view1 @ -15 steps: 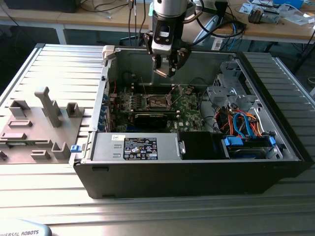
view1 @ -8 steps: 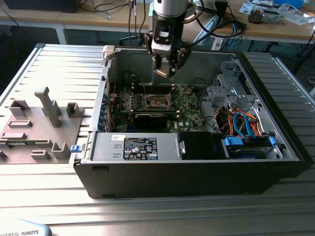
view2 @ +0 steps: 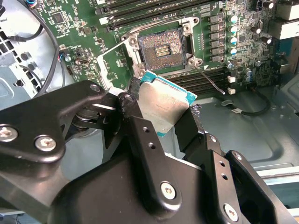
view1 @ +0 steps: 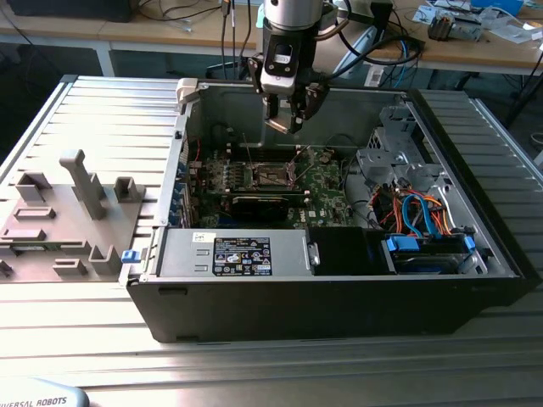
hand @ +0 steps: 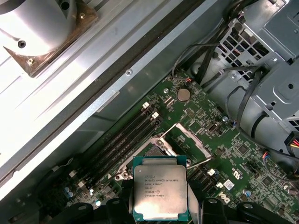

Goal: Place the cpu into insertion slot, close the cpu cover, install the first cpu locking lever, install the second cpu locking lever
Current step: 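Place the cpu into insertion slot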

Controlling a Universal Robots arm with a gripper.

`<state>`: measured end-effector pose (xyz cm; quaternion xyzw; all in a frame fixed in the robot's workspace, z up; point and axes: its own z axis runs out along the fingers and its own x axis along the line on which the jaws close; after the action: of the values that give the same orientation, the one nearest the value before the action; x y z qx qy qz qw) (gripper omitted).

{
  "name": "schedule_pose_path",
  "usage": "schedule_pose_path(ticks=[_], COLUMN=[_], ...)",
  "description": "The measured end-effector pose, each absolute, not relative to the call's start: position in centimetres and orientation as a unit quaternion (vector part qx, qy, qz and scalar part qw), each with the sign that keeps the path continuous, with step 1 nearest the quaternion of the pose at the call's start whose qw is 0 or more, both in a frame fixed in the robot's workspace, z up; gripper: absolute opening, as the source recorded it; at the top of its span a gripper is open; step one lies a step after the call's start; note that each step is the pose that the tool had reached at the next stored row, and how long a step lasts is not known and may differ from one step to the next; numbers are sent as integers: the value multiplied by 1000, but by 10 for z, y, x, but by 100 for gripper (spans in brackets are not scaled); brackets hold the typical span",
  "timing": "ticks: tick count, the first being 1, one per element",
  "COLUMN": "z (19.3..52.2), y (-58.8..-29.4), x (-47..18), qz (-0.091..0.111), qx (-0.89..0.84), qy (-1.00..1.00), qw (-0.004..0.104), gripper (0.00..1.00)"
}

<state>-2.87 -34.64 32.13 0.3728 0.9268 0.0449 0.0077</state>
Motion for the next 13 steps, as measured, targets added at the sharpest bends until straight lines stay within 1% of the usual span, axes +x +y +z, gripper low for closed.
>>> schedule_pose_path(ticks=[13], z=[321], y=[-346], x=[-29], qz=[45], qx=[378], qy=[925], qw=[8], gripper=[54])
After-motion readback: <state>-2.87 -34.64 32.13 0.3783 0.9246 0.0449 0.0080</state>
